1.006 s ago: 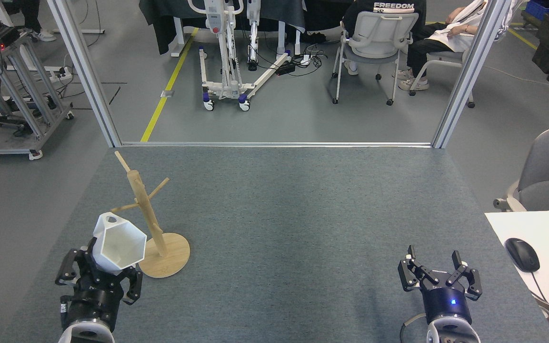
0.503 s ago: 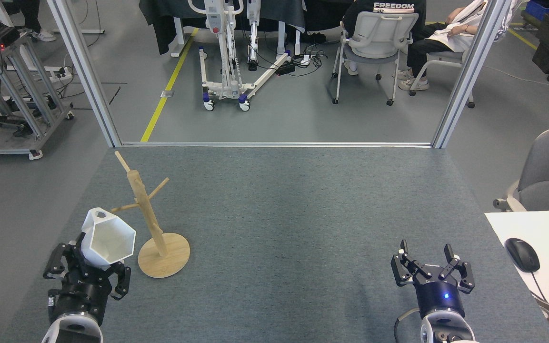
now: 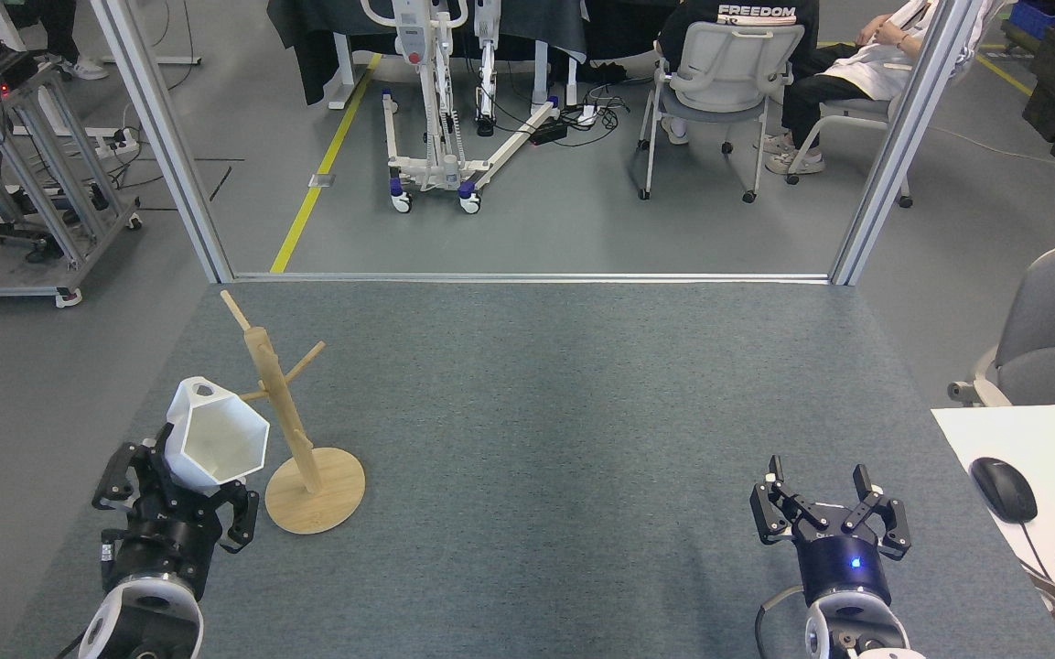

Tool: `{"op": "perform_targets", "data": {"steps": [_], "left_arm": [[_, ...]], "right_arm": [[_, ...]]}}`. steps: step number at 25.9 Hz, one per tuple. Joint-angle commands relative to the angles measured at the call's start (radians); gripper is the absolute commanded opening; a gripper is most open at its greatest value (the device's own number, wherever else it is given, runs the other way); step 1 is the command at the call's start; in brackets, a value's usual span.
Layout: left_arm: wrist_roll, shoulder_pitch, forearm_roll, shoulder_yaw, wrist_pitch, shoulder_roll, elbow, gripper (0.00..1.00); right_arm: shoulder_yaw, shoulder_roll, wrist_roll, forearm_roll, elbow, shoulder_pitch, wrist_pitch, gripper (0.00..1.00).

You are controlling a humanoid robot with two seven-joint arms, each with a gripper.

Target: Hang cup on storage rack

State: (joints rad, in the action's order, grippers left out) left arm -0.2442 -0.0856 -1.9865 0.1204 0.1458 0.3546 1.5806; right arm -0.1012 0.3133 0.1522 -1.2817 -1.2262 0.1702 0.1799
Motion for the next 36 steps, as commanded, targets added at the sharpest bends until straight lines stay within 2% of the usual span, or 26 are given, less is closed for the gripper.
{"op": "perform_targets", "data": {"steps": [1,15,18,21,24,27,36], "left_arm": [[-0.001,-0.019,-0.002,0.018,-0.003,-0.003,-0.013,0.27],[0.0,-0.04,-0.015,0.068,-0.002,-0.037,-0.036,0.27],[0.008,-0.051,-0.017,0.08,-0.002,-0.043,-0.039,0.31],[0.022,-0.071,-0.017,0.09,0.0,-0.045,-0.047,0.5],[0.086,-0.082,-0.017,0.1,0.0,-0.046,-0.057,0.82],[0.148,-0.082,-0.015,0.102,-0.002,-0.055,-0.067,0.97],[0.149,-0.077,-0.015,0.102,-0.022,-0.055,-0.067,0.99]], "right_arm": [[0.0,0.0,0.001,-0.001,0.001,0.0,0.003,0.99],[0.0,-0.003,0.001,-0.001,0.005,0.003,0.004,0.99],[0.0,-0.003,0.001,-0.001,0.007,0.003,0.006,0.99],[0.0,-0.002,0.001,-0.001,0.007,0.003,0.006,0.99],[0.0,0.0,0.001,0.001,0.008,0.003,0.006,0.99],[0.0,0.001,0.001,0.001,0.008,0.003,0.006,0.99],[0.0,0.003,0.001,0.001,0.008,0.002,0.006,0.99]]}}
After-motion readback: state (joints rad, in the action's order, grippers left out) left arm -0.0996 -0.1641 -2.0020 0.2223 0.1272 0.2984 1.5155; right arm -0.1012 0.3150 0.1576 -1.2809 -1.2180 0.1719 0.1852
